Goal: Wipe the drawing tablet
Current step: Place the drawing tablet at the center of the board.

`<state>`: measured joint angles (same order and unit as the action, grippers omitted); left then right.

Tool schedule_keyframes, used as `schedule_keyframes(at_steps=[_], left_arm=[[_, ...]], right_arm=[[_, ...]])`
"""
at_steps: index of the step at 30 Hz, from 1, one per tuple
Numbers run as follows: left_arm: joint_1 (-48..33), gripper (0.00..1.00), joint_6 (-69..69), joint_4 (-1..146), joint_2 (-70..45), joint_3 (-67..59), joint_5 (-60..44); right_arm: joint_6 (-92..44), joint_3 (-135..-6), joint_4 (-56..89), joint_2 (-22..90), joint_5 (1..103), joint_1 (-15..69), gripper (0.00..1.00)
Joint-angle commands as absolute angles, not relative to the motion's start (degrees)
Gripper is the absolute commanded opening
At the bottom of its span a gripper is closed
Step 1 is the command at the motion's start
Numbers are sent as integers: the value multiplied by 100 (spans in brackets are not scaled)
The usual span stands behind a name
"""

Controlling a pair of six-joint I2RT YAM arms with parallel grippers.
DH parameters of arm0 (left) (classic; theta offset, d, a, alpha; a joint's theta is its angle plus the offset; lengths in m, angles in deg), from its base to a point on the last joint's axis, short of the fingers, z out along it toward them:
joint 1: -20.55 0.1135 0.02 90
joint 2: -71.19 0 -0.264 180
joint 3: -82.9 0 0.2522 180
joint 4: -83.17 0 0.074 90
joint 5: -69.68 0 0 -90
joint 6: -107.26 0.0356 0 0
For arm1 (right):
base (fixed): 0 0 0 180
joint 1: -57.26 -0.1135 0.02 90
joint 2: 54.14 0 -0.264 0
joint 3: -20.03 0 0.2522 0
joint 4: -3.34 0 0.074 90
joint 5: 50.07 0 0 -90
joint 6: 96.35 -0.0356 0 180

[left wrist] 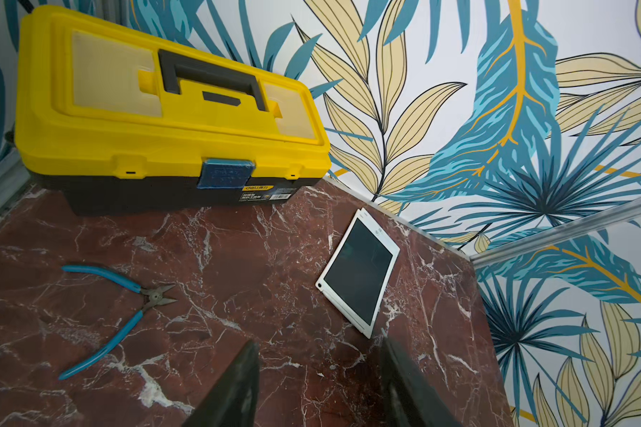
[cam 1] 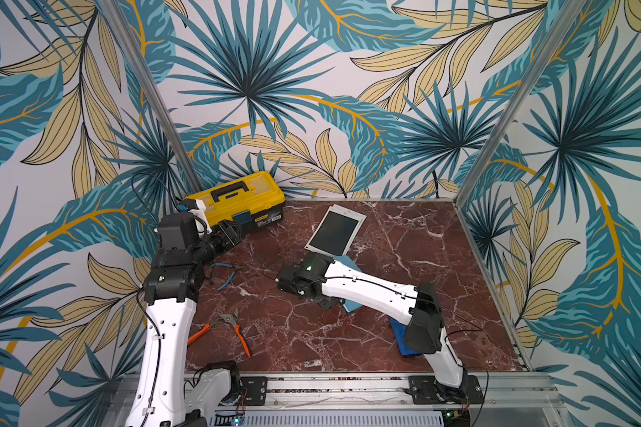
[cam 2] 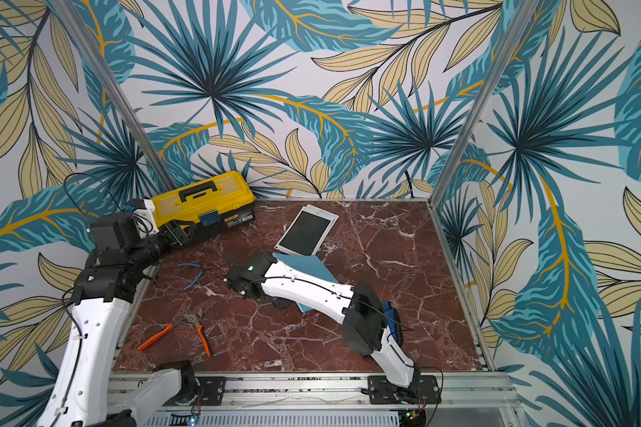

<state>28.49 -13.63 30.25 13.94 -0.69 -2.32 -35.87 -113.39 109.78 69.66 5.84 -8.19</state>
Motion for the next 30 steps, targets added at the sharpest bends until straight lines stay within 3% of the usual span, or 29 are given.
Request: schedule_keyframes(at_steps=[1, 5, 8, 10, 19, 24, 30], left_arm=[[2885, 55, -1302, 2896, 1457, -260, -282], [2881, 55, -1324, 2898, 1480, -238, -270], [2893, 55, -1278, 2891, 1537, -215, -291], [2894, 55, -1237, 2890, 1599, -198, -319], [2890, 55, -1238, 2898, 1606, -120, -299], [2899, 58, -1126, 2898, 1438, -39, -303], [2672, 56, -1313, 2926, 632, 196, 883]], right_arm=[[-3763, -11394, 12054, 7356, 1335, -1122, 14], [-3892, -11548, 12046, 7929, 1328, -1395, 23], [-4110, -11519, 12046, 8137, 1053, -1559, 50], [-4249, -11479, 12024, 8204, 935, -1669, 62], [-4190, -11451, 11664, 8134, 1161, -1950, 86], [-4155, -10120, 10518, 6590, 1636, -1755, 89], [-5004, -6786, 9383, 3660, 1524, -507, 90]])
